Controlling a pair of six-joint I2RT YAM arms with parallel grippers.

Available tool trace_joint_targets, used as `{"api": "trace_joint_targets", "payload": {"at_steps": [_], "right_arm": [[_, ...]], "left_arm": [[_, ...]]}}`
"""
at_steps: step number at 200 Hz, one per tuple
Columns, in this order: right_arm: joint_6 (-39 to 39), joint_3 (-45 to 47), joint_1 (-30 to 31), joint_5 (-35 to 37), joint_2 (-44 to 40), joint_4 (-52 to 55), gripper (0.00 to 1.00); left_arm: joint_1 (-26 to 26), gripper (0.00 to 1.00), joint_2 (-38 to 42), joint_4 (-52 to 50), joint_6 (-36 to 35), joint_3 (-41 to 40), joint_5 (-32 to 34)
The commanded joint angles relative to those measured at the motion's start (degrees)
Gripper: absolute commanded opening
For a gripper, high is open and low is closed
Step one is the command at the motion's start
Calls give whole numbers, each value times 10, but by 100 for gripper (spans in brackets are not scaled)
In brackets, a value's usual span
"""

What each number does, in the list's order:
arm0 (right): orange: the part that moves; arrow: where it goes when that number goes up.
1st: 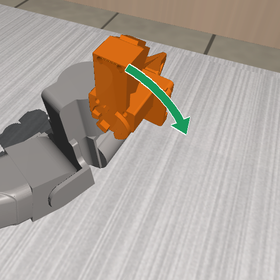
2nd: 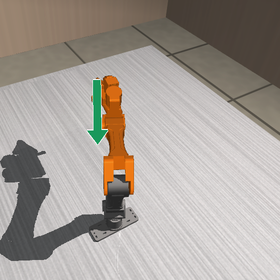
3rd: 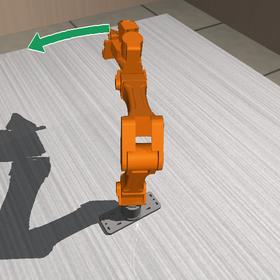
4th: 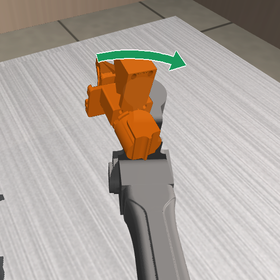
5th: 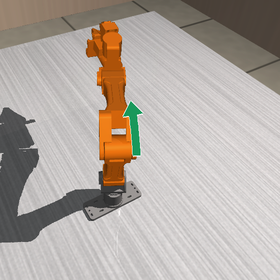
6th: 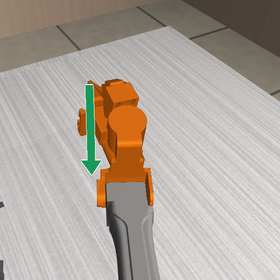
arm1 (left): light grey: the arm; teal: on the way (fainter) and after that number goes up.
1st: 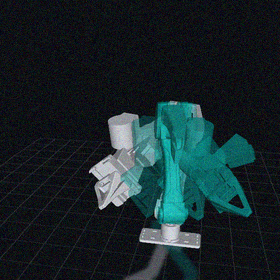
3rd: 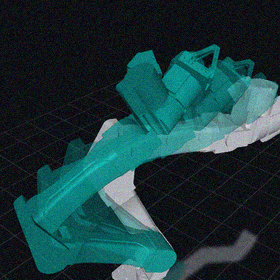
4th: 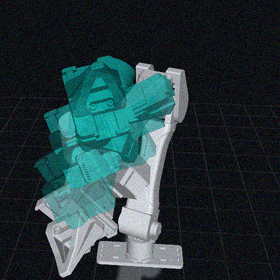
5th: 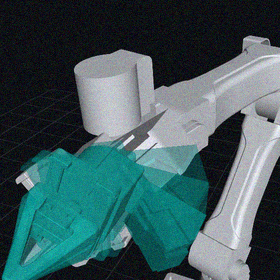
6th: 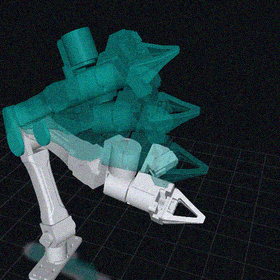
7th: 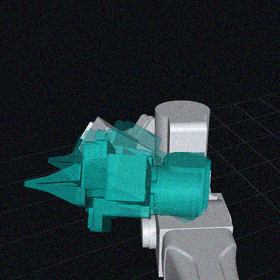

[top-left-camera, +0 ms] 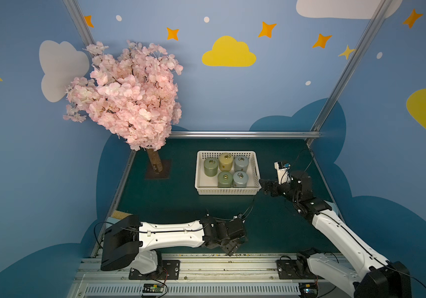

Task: Take the tea canister out of the basket
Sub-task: Place the tea canister at the center of the board.

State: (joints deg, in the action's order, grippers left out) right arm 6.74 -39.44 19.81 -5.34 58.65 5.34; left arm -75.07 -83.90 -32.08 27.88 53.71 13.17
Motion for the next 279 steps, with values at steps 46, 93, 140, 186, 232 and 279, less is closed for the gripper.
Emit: {"api": "trace_joint_targets", "payload": {"at_steps": [46, 93, 140, 186, 232, 279], "right_arm": [[0, -5, 0, 5, -1, -2, 98], [-2, -17, 0, 9, 1, 22, 98], [-10, -41, 1, -29, 4, 60, 98], [-10, -89, 11, -41, 33, 142, 98], [-33, -144, 45, -39, 83, 225, 98], [-45, -195, 72, -27, 143, 265, 98]], "left_arm": [[-3, 100, -7, 7, 17, 15, 2], [-2, 100, 2, -19, 27, 37, 20], [25, 100, 61, -27, 36, 42, 27], [70, 100, 140, -21, 24, 4, 48], [134, 100, 233, 14, -4, -56, 64], [212, 100, 342, 57, -53, -131, 81]]}}
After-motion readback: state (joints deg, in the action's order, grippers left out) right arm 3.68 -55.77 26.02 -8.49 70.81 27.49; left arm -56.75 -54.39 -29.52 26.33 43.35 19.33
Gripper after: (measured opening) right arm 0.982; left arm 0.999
